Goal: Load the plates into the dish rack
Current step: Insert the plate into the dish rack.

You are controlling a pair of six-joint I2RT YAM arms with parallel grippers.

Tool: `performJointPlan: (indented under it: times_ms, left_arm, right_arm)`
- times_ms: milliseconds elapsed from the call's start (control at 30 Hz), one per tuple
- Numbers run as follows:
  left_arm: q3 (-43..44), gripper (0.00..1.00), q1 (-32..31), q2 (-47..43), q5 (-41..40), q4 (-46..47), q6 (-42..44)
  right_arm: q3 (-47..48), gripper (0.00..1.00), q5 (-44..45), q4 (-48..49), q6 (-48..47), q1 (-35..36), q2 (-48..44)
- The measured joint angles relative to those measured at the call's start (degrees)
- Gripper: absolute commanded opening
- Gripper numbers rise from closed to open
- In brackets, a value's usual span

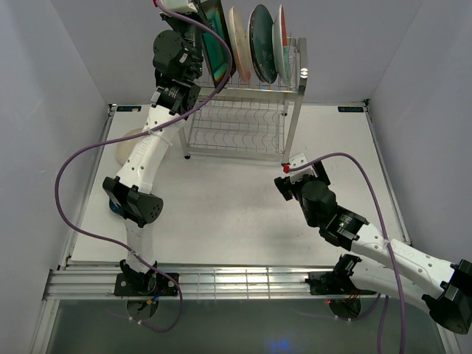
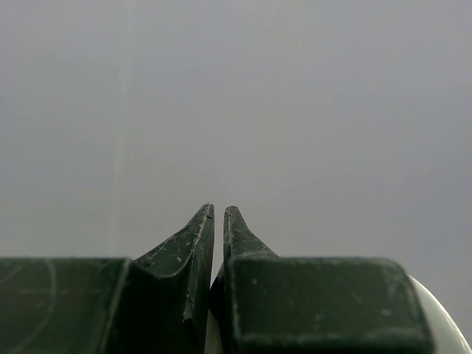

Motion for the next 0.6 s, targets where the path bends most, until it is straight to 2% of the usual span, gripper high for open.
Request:
performJointPlan:
  times_ms: [267,600]
  left_arm:
    - [-3.1,0.00,-1.1,-1.0,1.7,3.2,0.1]
    - [-3.2,0.01,-7.5,-0.9,0.6,3.7,5.4]
  right_arm:
    - [0.0,0.90,0.0,-0.1,0.1,0.0,0.0]
    - [0.0,0.90,0.0,-0.4,0.1,0.0,-0.7]
